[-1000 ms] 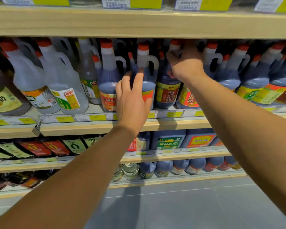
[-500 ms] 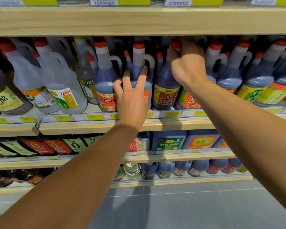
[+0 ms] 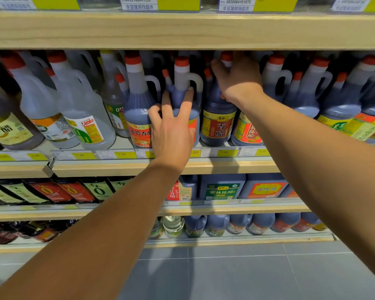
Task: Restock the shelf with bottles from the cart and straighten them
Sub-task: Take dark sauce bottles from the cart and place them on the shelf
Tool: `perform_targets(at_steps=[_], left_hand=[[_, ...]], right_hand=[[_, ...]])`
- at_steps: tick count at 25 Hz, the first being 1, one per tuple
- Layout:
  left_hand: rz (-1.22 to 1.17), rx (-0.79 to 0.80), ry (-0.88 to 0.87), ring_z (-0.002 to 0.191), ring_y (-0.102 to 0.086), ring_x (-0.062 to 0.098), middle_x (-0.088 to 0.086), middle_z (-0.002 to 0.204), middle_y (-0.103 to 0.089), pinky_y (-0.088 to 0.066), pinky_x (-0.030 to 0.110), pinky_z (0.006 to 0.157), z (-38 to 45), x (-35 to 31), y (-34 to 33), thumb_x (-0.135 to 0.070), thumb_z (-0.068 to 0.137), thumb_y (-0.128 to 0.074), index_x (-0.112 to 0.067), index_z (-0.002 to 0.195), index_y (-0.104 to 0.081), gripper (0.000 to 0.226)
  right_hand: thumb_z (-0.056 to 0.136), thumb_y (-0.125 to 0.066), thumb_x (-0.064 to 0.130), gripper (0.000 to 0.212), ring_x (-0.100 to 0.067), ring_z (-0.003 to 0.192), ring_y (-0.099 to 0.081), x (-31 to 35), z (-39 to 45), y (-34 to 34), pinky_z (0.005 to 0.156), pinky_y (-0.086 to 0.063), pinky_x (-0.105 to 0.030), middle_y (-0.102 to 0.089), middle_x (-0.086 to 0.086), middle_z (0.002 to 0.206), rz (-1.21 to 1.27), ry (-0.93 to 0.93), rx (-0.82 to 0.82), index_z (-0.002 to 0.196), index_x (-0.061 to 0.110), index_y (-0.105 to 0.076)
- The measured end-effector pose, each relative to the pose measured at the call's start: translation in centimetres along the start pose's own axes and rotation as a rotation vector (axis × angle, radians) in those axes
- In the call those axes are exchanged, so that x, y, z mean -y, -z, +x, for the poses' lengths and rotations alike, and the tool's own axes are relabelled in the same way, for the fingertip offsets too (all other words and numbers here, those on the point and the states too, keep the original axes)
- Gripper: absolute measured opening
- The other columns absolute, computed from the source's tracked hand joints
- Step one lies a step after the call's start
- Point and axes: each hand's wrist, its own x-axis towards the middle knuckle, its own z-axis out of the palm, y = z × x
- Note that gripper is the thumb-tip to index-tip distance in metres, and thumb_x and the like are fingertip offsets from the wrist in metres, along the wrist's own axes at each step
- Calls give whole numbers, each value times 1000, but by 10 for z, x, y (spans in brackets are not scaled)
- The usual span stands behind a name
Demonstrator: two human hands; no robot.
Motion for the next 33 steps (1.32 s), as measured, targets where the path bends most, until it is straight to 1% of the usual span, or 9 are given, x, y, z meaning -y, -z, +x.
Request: perform_targets(at_steps=[8,13,17,20,22,25,27,30,33], left_hand=[[14,-35,9,118,-36,36,14,128,-49,-37,44,98,3,-5,-6,-30,88,-62,-33,143,-29,64],[-150,21,16,118,-35,28,7,123,-49,-37,37,96,1,1,13,-23,84,-64,-24,139,-36,62],[-240,-110,102,117,-38,29,10,130,-42,-38,39,96,-2,30,38,-24,81,-65,-18,132,-43,56],[-275,-193,245,114,-42,29,12,129,-42,-38,35,94,2,62,48,-28,78,-67,-10,125,-44,56],[-380,-126,307,106,-49,26,10,118,-50,-42,32,83,4,79,47,-30,73,-71,-10,117,-44,55],[-549,77,349,94,-57,16,1,110,-60,-45,29,73,0,94,39,-30,67,-78,-19,109,-44,55],[-632,160,357,95,-60,14,-2,111,-63,-47,27,75,-5,101,33,-28,67,-81,-22,108,-44,56],[-640,173,340,94,-62,13,-5,107,-64,-52,29,77,-4,105,29,-29,67,-81,-23,105,-46,52],[-592,162,336,97,-60,16,-1,109,-62,-54,34,81,3,109,27,-33,68,-81,-19,105,-47,53]], right_hand=[[95,-42,49,49,-40,104,-58,-7,-12,0,71,-38,-35,-61,-19,115,-99,86,-85,118,8,-51],[90,-49,48,52,-40,105,-56,-8,-27,3,76,-43,-39,-60,-18,115,32,98,-115,120,6,-48],[88,-54,40,45,-42,106,-52,11,-62,13,81,-42,-42,-54,-21,118,-9,56,-181,116,5,-52],[90,-52,38,39,-40,105,-52,38,-83,4,86,-39,-44,-58,-20,113,-210,267,-140,116,9,-54],[91,-52,39,36,-40,104,-56,56,-81,-4,84,-39,-43,-62,-19,110,-300,314,-112,111,10,-57],[93,-51,37,36,-41,102,-59,72,-67,-18,75,-43,-39,-63,-20,112,-332,258,-84,113,9,-59],[92,-51,39,43,-39,111,-55,79,-56,-30,80,-43,-39,-57,-18,123,-333,239,-83,125,11,-51],[92,-53,41,49,-35,120,-50,88,-34,-38,92,-43,-39,-52,-14,132,-297,115,-38,131,12,-46],[94,-50,42,46,-36,118,-52,90,-27,-36,90,-42,-39,-54,-14,129,-325,95,-15,128,13,-48]])
